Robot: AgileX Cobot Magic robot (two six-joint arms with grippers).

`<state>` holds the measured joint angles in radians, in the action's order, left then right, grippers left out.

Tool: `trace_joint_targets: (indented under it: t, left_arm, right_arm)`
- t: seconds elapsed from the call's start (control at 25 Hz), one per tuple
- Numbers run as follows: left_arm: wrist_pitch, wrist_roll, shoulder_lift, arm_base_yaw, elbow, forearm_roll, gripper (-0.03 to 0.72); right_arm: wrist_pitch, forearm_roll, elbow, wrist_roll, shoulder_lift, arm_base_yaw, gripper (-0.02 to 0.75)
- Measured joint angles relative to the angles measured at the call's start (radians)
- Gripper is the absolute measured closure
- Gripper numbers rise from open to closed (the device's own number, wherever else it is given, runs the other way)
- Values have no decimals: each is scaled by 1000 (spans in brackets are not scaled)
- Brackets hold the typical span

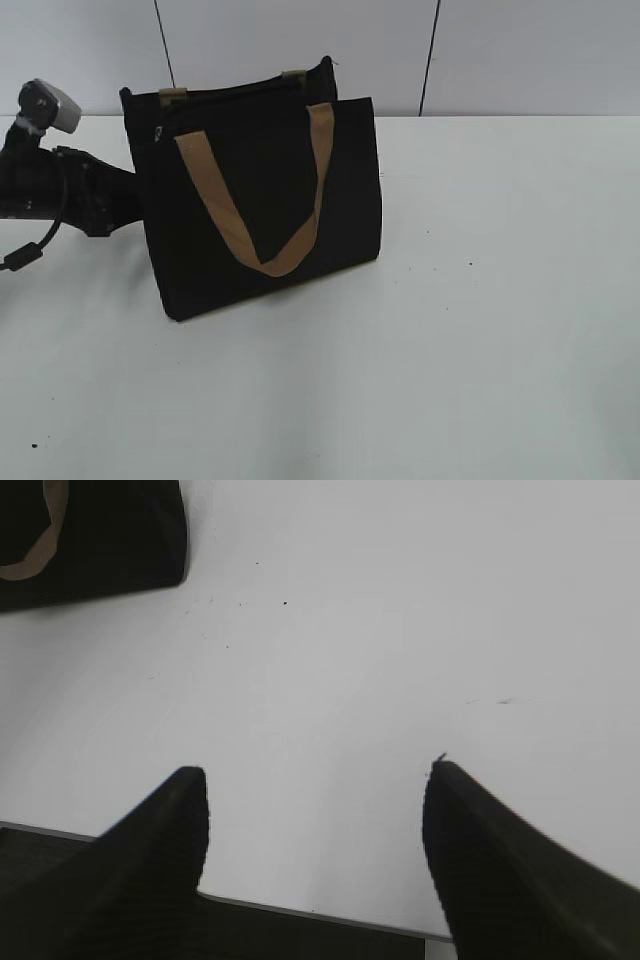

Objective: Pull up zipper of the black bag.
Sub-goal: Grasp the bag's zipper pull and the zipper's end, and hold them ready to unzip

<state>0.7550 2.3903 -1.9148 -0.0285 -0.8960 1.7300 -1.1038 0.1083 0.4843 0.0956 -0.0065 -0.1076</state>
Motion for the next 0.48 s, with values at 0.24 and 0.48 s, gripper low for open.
trace_joint_targets:
  t: [0.24,0.48]
  left_arm:
    - [31,0,-13,0,-14,0,379]
    - [35,0,-13,0,-18,0,587]
  right_arm:
    - [0,0,0,0,0,0,226]
    - [0,3,0,0,0,0,226]
